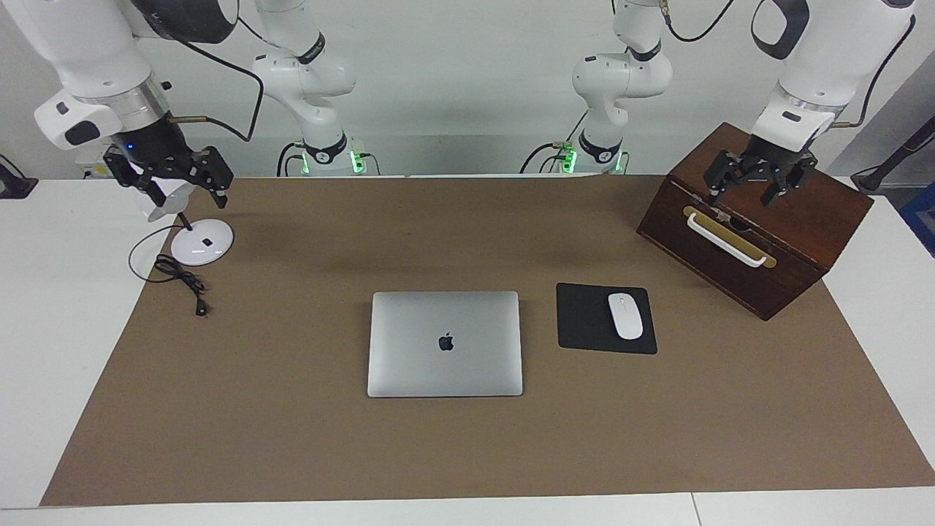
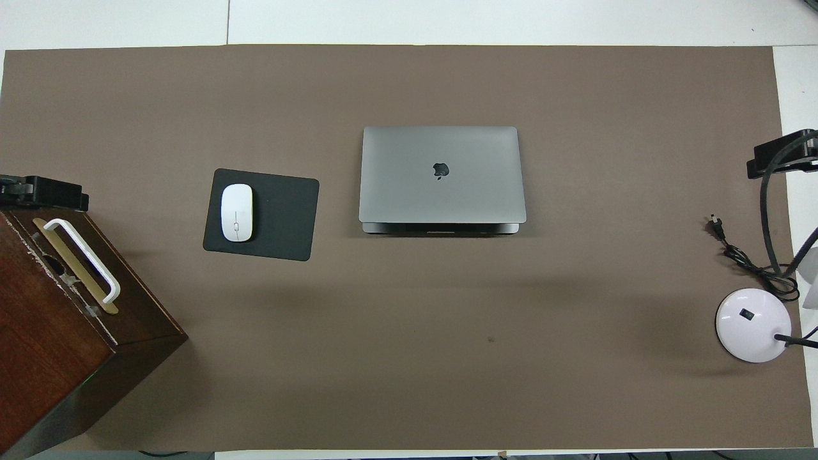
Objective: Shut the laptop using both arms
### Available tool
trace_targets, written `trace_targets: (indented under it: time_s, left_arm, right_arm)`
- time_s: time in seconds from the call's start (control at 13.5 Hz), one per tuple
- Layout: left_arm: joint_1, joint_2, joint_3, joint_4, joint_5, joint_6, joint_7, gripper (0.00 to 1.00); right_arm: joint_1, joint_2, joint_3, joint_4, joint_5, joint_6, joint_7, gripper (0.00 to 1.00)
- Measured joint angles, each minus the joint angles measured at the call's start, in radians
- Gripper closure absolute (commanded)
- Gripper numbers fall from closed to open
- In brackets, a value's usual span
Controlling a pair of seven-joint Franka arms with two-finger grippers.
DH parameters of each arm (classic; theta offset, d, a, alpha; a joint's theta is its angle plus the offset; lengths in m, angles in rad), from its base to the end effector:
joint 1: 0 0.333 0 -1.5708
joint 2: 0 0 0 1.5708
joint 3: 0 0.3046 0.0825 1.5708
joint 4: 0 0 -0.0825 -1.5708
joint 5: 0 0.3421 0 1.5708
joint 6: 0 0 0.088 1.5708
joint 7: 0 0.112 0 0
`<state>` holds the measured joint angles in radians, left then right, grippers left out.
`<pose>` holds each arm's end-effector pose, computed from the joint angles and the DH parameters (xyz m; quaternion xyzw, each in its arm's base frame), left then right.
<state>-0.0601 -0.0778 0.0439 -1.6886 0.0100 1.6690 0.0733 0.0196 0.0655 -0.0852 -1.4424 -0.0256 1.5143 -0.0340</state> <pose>0.4981 -0.0062 0.6051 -0.9986 0.0451 -0.0290 0.0041 0.5259 -0.0358 0.6241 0.9997 -0.0165 0.0025 0.0157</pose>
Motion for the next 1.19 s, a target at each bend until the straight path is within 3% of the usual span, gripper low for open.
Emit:
trace_targets:
  time_s: [1.19]
  left_arm:
    - [-0.012,0.0,0.008,0.024,0.0,-0.089,-0.016,0.0]
  right_arm:
    - [0.0,0.021,-0.01,0.0,0.005,0.004,-0.01,0.0]
